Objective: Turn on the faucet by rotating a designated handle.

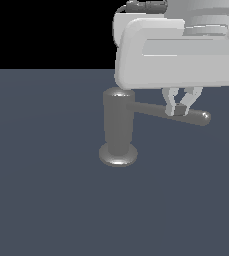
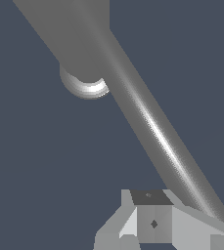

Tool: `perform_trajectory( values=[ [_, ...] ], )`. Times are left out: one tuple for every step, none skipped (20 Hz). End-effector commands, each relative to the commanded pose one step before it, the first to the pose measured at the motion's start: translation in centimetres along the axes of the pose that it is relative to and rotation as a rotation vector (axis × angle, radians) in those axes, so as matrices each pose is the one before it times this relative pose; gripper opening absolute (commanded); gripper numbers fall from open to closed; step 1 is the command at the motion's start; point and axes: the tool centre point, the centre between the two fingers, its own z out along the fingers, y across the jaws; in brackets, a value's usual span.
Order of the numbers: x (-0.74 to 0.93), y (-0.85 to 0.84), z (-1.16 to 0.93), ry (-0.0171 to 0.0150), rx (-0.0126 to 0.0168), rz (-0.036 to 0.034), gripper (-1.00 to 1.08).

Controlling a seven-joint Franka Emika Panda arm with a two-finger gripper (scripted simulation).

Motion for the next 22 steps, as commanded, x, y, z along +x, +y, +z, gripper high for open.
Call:
perform_trajectory(
  values=[
    [-0.899,1.326,1.288,-0.03254,0.01122,0.01584,-1.0],
    [0.075,0.41,0.0,0.0,0.0,0.0,-1.0],
    [0.075,0.408,0.0,0.0,0.0,0.0,-1.0],
    [0.075,0.407,0.0,0.0,0.0,0.0,-1.0],
    [0.075,0.405,0.0,0.0,0.0,0.0,-1.0],
    [0.076,0.403,-0.001,0.0,0.0,0.0,-1.0],
    [0.076,0.4,-0.001,0.0,0.0,0.0,-1.0],
    [0.077,0.398,-0.001,0.0,0.0,0.0,-1.0],
    [0.078,0.394,-0.002,0.0,0.0,0.0,-1.0],
    [0.0,0.0,0.0,0.0,0.0,0.0,-1.0],
    [1.435,-1.107,-1.555,0.03829,-0.01605,-0.03122,-1.0],
    [0.233,0.204,0.033,-0.00063,0.00025,0.00051,-1.0],
    [0.235,0.214,0.044,-0.00089,0.00035,0.00072,-1.0],
    [0.234,0.208,0.037,-0.00073,0.00029,0.00059,-1.0],
    [0.234,0.208,0.037,-0.00073,0.00029,0.00058,-1.0],
    [0.234,0.205,0.033,-0.00063,0.00025,0.00051,-1.0],
    [0.234,0.208,0.037,-0.00073,0.00029,0.00058,-1.0],
    [0.234,0.208,0.037,-0.00073,0.00029,0.00058,-1.0],
    [0.234,0.208,0.037,-0.00073,0.00029,0.00058,-1.0],
    [0.234,0.208,0.037,-0.00073,0.00029,0.00058,-1.0],
    [0.234,0.208,0.037,-0.00073,0.0003,0.00058,-1.0],
    [0.234,0.208,0.037,-0.00072,0.0003,0.00058,-1.0]
  ],
)
